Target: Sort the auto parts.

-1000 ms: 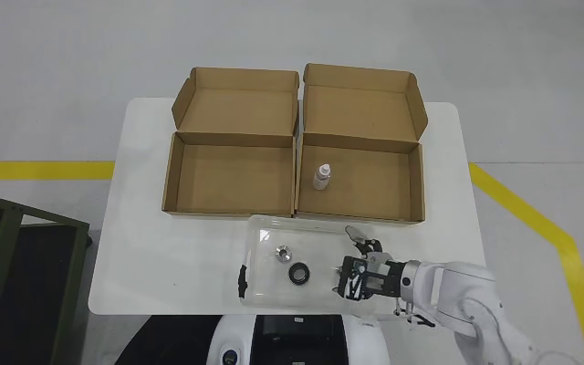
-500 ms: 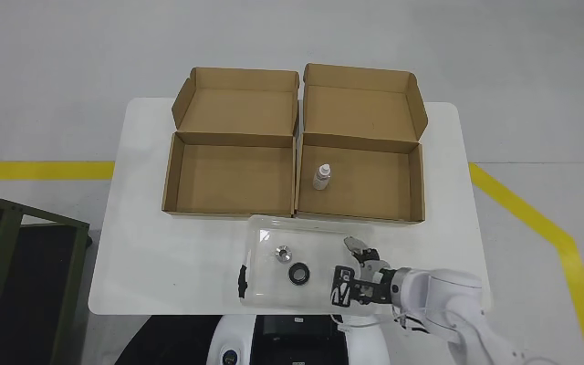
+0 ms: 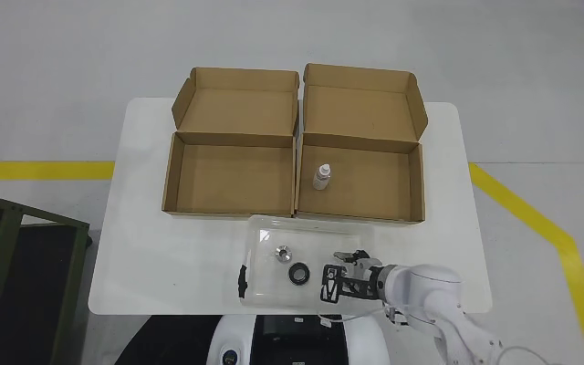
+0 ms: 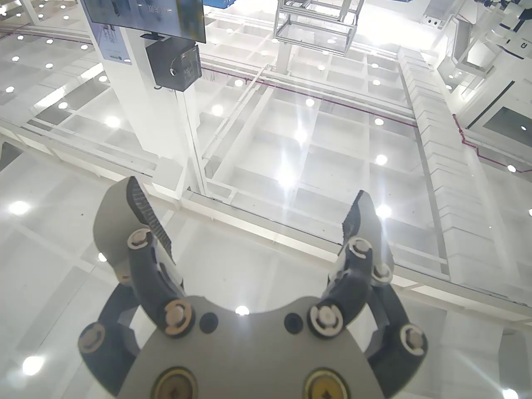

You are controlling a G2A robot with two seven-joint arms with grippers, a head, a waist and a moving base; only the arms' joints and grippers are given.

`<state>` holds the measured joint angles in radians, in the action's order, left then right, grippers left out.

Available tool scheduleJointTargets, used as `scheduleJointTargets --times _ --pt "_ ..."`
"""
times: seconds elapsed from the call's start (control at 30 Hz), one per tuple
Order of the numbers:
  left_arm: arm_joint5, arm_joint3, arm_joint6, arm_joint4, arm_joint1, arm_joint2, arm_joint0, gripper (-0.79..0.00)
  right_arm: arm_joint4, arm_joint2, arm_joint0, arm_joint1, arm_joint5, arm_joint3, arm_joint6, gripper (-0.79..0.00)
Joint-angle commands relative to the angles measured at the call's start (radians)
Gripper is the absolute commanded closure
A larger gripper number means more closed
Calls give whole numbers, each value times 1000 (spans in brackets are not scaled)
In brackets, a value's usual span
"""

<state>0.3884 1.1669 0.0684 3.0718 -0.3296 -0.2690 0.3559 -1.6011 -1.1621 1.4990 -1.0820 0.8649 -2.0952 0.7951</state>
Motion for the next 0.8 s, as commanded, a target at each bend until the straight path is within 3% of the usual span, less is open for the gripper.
scheduleJointTargets --times 0.0,0.33,0.43,0.47,0.77 --pt "0 0 0 0 0 0 0 -785 -5 5 -2 1 -1 -5 19 -342" --pt "0 0 0 0 0 0 0 -785 22 22 -15 3 0 1 58 -246" --pt "0 0 0 0 0 0 0 -785 27 31 -21 3 -6 5 59 -117" --pt "0 0 0 0 0 0 0 -785 31 33 -23 4 -6 6 58 0" --pt "0 0 0 0 0 0 0 -785 50 9 -8 11 -29 -84 -24 0"
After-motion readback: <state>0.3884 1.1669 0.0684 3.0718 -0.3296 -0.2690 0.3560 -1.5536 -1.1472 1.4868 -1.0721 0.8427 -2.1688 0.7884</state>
